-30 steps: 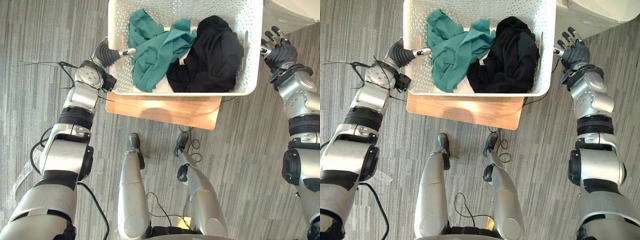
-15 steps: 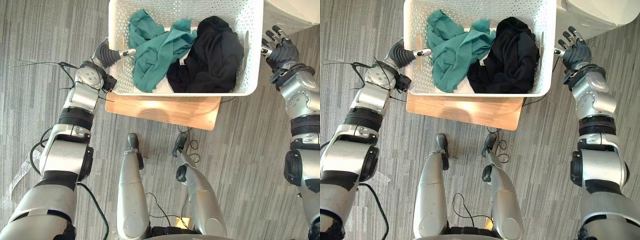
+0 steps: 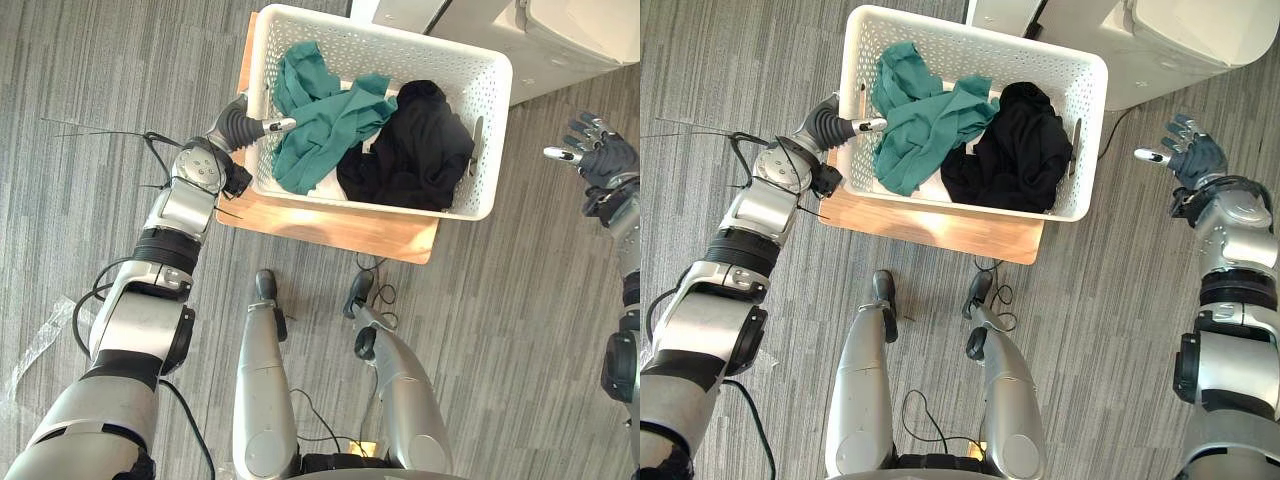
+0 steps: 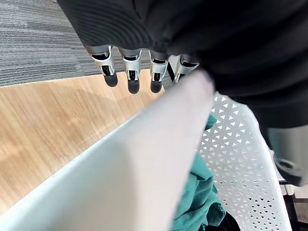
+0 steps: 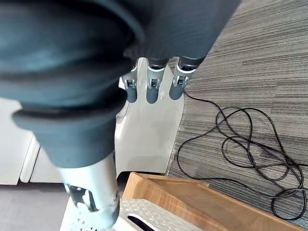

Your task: Pick up the laundry basket with both hands and put the clothes into the washing machine.

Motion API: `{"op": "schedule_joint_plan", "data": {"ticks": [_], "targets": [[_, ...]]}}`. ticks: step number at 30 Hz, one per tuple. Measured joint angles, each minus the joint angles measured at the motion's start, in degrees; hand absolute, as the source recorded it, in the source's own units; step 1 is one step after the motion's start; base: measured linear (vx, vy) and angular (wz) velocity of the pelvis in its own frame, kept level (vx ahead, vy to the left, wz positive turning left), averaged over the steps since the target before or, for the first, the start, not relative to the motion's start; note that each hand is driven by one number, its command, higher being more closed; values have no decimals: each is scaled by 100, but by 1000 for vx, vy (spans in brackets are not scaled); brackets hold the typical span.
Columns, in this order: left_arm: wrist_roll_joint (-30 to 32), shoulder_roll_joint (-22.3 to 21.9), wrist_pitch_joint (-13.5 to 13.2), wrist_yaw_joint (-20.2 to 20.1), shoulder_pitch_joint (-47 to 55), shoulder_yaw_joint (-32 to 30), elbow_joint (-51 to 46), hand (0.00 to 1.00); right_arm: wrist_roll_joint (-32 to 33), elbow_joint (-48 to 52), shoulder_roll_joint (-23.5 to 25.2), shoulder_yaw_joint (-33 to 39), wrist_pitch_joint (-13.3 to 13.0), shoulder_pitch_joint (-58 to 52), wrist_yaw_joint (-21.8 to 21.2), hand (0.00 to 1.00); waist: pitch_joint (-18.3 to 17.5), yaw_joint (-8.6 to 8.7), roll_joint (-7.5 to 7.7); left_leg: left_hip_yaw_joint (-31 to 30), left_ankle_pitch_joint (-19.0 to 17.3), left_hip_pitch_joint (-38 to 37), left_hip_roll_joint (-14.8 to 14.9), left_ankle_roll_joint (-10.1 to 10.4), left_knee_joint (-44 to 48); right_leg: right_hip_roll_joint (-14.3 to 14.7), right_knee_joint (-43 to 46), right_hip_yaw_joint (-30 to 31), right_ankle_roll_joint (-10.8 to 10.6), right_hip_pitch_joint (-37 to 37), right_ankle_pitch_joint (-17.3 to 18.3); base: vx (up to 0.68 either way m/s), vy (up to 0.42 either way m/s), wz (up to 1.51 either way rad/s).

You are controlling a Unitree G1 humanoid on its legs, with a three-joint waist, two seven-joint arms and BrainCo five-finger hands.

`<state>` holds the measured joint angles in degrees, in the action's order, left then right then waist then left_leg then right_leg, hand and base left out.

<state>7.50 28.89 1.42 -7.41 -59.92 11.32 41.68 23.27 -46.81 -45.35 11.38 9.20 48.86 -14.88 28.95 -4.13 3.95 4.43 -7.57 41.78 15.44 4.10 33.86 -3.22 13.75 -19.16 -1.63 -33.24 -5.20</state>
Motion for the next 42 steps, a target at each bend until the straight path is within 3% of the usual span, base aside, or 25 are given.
{"op": "schedule_joint_plan", "data": {"ticks": [4,9,15,26,36,42], "targets": [[-9,1,0,-2,65,-128,-5,0,341,218,-17,123,-23,90,79,0,0,-3,0,40,-1,-32,43,1,7,28,-6,33,0,-2,0,8,-10,-7],[-11,-2,-1,4,322,-293,-265,0,821,1315,-18,189,-216,63,240,0,0,2,0,113,-1,-71,84,1,-9,41,-69,50,-19,-10,22,-3,-8,-7],[-9,-10,-8,21,388,-263,-374,0,828,1963,70,139,-262,-148,249,0,0,-23,0,185,2,-133,69,2,-125,15,-99,45,-9,-2,15,15,-1,0],[3,8,-1,56,340,-51,-517,0,545,1931,837,-194,-196,-448,241,0,0,-31,0,176,2,-145,49,4,-198,28,-207,19,53,50,-35,29,4,1],[3,113,-13,124,193,159,-569,0,533,1729,1035,-192,-154,-869,223,0,0,-34,-1,94,8,-29,43,13,-193,73,-423,-61,74,81,-127,1,1,1],[-6,182,-54,127,44,230,-626,0,533,1618,1125,-357,-153,-804,222,0,0,-146,-2,62,22,169,33,17,-194,100,-575,-92,108,-31,-221,0,0,0]]}}
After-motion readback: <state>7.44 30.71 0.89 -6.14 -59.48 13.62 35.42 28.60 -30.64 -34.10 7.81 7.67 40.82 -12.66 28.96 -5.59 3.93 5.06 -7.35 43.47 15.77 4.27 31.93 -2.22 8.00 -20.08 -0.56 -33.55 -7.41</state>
